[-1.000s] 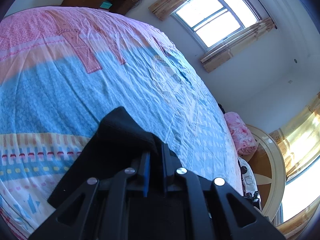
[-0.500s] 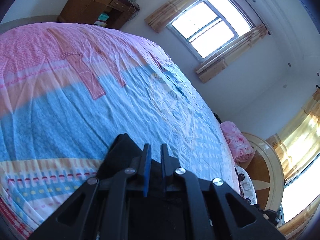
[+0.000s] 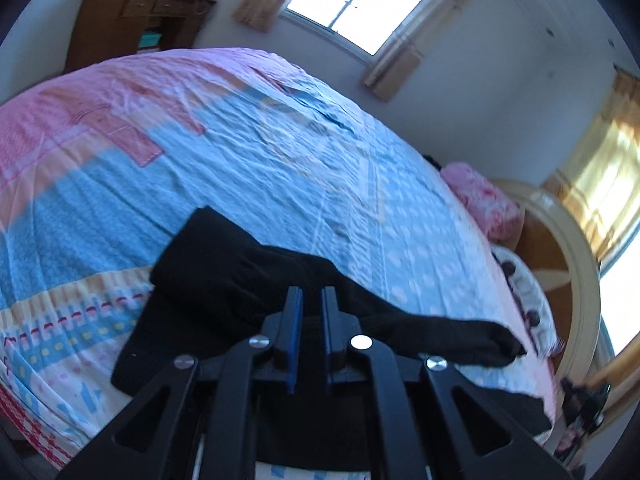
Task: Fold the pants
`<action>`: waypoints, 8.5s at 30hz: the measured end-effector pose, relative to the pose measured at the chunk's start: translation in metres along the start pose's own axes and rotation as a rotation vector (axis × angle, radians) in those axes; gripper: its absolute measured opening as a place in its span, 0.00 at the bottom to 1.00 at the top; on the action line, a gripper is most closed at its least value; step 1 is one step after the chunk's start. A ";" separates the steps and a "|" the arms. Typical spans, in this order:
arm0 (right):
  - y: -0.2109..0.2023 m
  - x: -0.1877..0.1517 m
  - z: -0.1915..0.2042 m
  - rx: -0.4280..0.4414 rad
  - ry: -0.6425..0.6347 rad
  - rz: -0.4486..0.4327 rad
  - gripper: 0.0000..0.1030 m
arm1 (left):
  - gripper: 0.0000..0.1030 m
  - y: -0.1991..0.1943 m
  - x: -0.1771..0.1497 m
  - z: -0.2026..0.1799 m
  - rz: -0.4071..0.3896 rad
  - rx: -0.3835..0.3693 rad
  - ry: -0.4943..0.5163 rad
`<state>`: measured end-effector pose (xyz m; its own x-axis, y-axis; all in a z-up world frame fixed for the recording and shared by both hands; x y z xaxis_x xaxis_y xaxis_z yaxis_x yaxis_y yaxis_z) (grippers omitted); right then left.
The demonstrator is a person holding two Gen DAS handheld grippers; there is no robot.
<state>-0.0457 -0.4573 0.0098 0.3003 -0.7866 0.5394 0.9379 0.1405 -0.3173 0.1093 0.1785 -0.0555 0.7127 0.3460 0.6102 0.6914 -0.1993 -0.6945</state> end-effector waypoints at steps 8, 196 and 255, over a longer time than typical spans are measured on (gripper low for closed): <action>0.123 -0.112 0.143 0.326 -0.055 0.285 0.67 | 0.59 -0.004 -0.029 -0.035 0.015 -0.002 0.196; 0.229 -0.296 0.221 0.630 -0.016 0.740 0.38 | 0.49 0.033 -0.028 0.032 -0.100 0.367 0.198; 0.225 0.016 -0.078 -0.422 0.213 0.231 0.45 | 0.65 0.044 -0.035 0.028 -0.057 0.422 0.274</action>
<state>0.1570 -0.4854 -0.1135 0.4073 -0.8750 0.2616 0.6867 0.1046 -0.7194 0.1120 0.1830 -0.1178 0.7193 0.0810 0.6899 0.6621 0.2205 -0.7162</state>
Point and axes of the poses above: each gripper's, at about its wrist camera, not at the fingertips, and y roughly the way its jaws point, z to its left, x to its top, the point moved 10 cm from there along y, roughly the way its jaws point, and after that the axes turned 12 degrees about x, right-handed, at the moved point
